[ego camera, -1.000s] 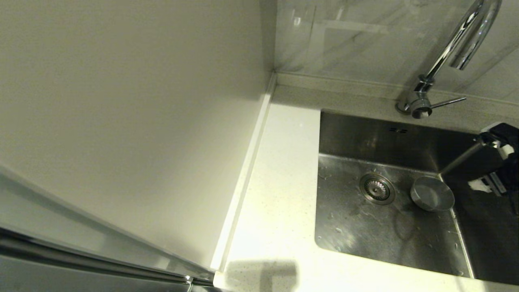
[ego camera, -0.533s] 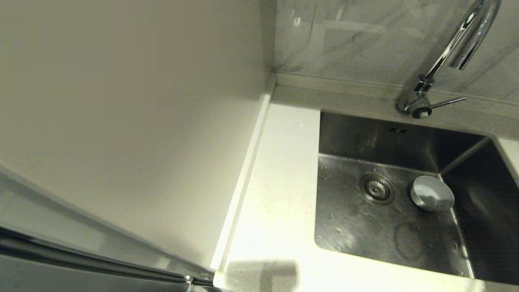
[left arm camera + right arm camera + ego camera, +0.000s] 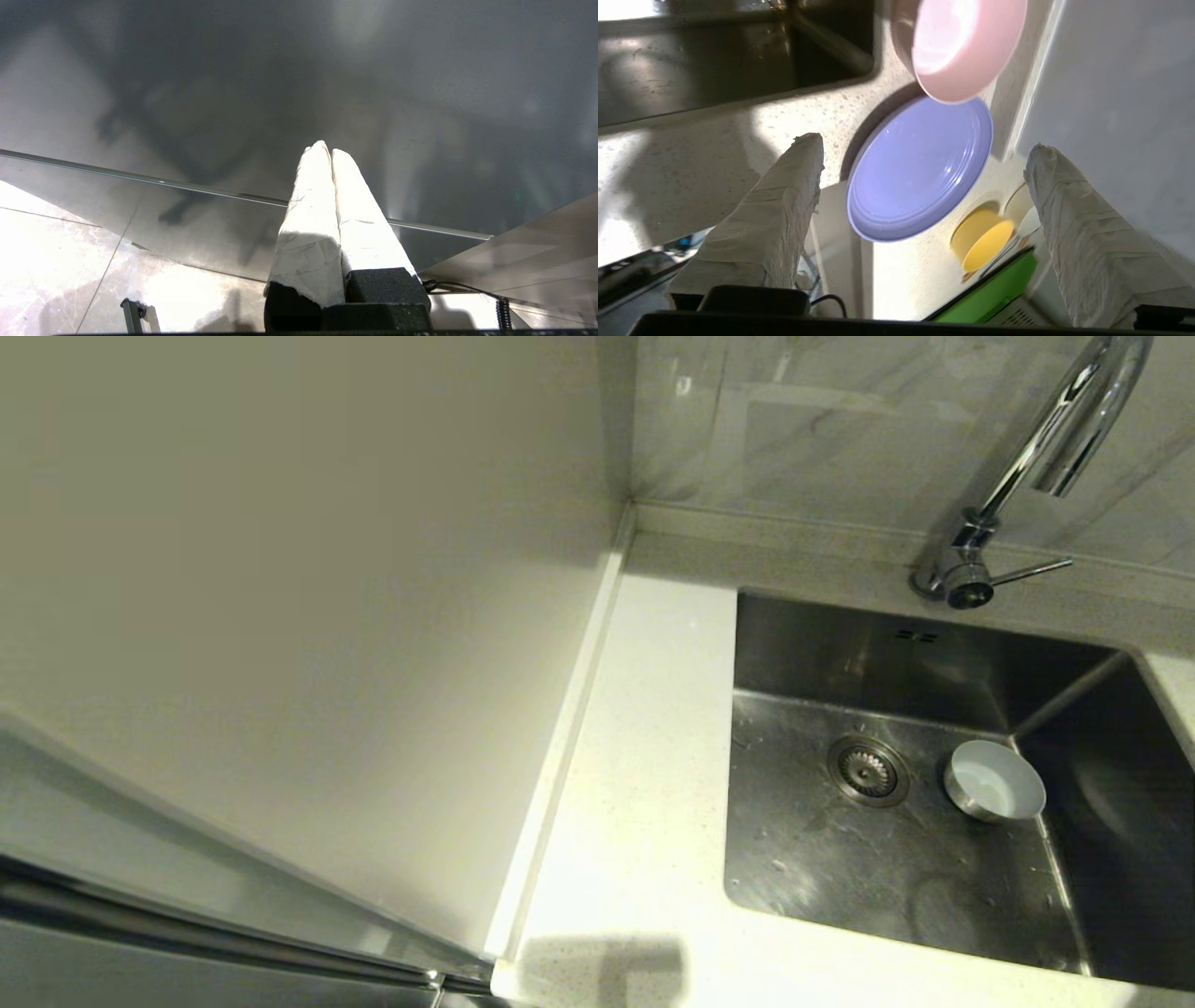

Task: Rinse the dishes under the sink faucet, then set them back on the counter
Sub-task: Put a bowl into the sink

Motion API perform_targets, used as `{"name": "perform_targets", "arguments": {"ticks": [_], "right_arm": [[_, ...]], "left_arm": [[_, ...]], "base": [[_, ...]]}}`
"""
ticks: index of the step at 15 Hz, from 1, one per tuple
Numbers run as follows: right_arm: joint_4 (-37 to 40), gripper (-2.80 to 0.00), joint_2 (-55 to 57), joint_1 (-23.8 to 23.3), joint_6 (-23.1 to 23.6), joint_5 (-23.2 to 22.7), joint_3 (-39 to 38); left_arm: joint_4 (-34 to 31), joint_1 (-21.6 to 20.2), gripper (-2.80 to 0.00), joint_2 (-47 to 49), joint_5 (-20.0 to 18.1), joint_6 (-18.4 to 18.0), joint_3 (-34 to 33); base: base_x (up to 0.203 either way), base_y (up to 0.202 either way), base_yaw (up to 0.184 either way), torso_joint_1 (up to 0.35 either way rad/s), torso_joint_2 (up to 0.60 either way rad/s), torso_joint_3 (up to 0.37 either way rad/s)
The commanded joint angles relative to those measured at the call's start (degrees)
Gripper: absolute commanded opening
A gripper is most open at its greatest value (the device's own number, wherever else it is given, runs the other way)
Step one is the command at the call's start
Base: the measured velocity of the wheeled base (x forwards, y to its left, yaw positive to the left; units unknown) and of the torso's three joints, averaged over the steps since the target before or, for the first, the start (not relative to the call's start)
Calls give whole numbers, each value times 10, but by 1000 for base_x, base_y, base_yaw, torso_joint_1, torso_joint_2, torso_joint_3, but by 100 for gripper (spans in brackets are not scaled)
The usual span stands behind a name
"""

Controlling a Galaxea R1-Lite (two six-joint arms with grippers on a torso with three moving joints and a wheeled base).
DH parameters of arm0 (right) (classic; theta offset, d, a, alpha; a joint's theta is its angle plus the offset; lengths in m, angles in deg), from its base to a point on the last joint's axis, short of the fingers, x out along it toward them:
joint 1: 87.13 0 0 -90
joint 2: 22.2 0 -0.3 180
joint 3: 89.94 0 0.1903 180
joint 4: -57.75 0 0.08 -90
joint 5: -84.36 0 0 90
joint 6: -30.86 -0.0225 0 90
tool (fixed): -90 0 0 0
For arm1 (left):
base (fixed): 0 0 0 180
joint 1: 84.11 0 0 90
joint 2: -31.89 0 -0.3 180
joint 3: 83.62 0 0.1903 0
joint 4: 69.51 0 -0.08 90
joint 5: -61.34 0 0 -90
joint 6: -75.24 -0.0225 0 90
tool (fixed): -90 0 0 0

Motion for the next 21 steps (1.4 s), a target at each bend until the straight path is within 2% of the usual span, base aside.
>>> {"name": "perform_targets", "arguments": {"ticks": [1,4,8,16,21], "right_arm": [[3,0,24,-37,-20,-34,2],[0,0,66,-77,-73,-102,20],[-36,0,119,-133,-81,-141,24],[-139,0,172,-190,-75,-162,-22],[-140,0,193,-199,-70,-183,-24]], "left_arm": [[0,0,-280,0,0,0,-2],[0,0,-280,0,0,0,-2],[0,0,-280,0,0,0,-2],[0,0,-280,0,0,0,-2],[0,0,-280,0,0,0,-2]], "base": [[0,0,0,0,0,0],[0,0,0,0,0,0],[0,0,0,0,0,0],[0,0,0,0,0,0],[0,0,0,0,0,0]]}}
